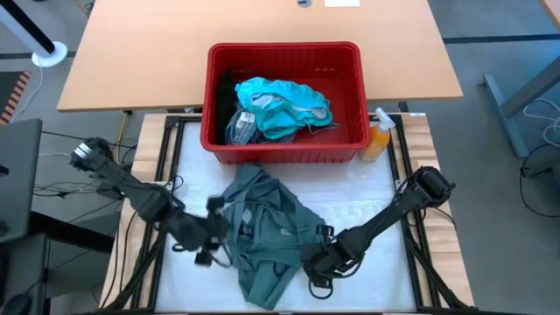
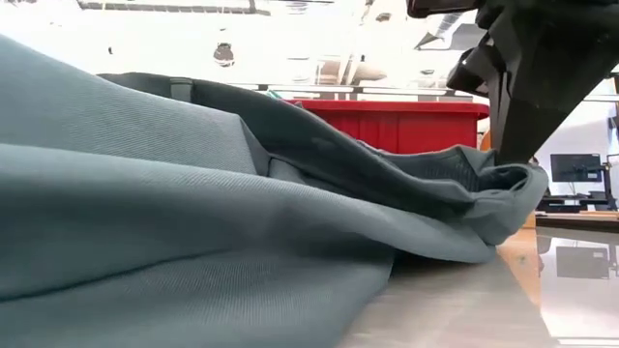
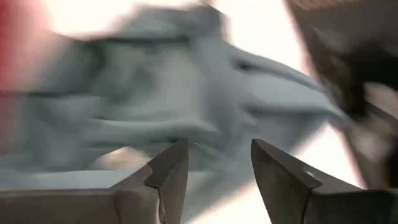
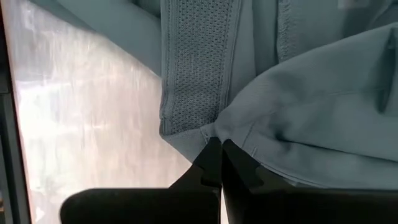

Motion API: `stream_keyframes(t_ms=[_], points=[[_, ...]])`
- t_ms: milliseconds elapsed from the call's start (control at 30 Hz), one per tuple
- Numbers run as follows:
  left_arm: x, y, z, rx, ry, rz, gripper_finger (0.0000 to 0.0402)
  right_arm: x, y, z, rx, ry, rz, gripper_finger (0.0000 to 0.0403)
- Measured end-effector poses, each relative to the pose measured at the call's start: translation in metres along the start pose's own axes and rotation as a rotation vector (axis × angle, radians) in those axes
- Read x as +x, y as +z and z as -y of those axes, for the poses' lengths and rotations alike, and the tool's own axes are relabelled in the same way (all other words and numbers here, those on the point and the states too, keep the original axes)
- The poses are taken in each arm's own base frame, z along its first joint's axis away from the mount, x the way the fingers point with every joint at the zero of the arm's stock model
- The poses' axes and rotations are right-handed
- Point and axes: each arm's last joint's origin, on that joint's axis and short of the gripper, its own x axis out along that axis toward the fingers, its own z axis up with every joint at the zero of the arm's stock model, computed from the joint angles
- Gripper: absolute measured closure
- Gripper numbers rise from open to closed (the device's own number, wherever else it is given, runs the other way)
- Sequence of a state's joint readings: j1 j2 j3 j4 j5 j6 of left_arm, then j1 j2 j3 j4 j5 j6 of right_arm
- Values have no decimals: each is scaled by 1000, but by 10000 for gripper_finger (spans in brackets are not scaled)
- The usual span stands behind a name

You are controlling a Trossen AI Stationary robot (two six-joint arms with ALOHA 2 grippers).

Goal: Fold Laundry from Bin
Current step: Fold the light blue pants

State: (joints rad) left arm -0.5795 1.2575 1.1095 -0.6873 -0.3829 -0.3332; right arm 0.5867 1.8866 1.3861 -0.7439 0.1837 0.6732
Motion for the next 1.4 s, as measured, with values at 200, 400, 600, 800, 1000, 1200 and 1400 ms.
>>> stream_keyframes(t_ms=[200,400,600,800,1000,1200,1400], points=[[25,-11,-49,-118,210,-60,231,-1,0,0,-19,1,1,382],[53,-14,-88,-357,282,-87,231,-1,1,0,-27,3,7,382],[60,-16,-103,-416,307,-126,230,-1,1,-1,-54,7,12,382],[92,-23,-103,-412,281,-222,230,-1,2,-1,-74,10,23,382],[110,-33,-106,-389,349,-303,230,-1,2,-1,-74,8,28,382],[107,-41,-114,-370,484,-367,254,-1,2,-1,-76,6,25,382],[106,-43,-114,-324,485,-402,381,-1,3,-1,-92,8,28,381]])
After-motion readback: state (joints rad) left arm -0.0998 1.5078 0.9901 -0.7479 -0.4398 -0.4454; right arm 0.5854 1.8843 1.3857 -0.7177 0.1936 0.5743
